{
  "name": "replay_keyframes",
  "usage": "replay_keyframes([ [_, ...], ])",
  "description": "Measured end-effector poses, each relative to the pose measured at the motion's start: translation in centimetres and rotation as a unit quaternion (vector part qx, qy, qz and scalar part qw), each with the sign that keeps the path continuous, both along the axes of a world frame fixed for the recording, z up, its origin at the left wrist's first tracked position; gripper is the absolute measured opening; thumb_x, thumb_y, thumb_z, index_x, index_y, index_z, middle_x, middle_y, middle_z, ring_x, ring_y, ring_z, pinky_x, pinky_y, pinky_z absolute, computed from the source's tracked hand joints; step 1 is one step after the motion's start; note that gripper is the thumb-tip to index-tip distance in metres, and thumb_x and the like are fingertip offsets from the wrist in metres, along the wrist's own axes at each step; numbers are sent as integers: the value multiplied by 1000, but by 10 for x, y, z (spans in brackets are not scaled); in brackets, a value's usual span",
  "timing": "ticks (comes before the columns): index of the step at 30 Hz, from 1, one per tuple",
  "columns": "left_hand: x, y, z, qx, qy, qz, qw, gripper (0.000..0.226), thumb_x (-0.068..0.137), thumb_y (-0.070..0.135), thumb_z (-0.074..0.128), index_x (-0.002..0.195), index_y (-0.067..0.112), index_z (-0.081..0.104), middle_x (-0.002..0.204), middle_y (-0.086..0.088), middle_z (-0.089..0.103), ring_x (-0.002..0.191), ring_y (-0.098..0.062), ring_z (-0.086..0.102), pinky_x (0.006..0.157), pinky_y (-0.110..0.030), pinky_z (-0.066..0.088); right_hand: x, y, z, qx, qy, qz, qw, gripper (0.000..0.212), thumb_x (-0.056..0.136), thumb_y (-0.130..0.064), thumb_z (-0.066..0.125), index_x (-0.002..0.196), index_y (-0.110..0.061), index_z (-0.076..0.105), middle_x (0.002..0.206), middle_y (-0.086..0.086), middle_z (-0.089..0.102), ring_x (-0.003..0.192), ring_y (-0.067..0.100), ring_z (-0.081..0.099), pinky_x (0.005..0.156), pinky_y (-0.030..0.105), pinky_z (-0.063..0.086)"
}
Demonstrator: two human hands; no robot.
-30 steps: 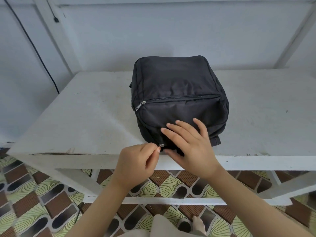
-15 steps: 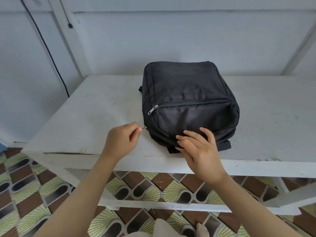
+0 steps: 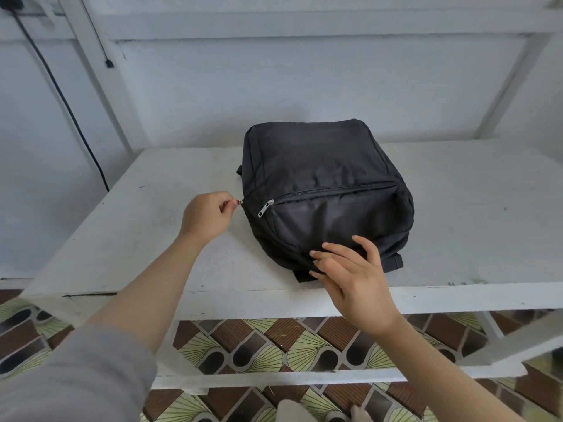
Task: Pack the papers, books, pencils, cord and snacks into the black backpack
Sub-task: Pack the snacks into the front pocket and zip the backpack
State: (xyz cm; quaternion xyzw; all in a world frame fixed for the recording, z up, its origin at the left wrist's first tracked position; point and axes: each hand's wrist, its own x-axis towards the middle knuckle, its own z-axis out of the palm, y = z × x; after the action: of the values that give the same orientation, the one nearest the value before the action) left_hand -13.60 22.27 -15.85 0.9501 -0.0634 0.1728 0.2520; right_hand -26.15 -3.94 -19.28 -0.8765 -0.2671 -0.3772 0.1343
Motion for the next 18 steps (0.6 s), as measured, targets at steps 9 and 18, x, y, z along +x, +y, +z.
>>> replay_keyframes([
  [9, -10, -10, 6, 14, -14, 48, 999, 12, 90, 22, 56, 92, 13, 64, 84, -3, 65, 82, -27, 59, 61, -28, 40, -1, -5, -2, 3, 14, 3, 1000, 15, 88, -26, 59, 89, -18, 72, 105, -7, 71, 108, 13, 59, 107, 39, 28],
  [18, -65, -36, 6, 164, -238, -332, 898, 52, 89, 45, 52, 134, 22, 38, 141, -14, 43, 132, -28, 38, 110, -41, 24, -6, -34, 2, -40, 51, -33, 997, 43, 86, -39, 61, 127, -25, 59, 134, 1, 55, 126, 21, 48, 109, 46, 29],
])
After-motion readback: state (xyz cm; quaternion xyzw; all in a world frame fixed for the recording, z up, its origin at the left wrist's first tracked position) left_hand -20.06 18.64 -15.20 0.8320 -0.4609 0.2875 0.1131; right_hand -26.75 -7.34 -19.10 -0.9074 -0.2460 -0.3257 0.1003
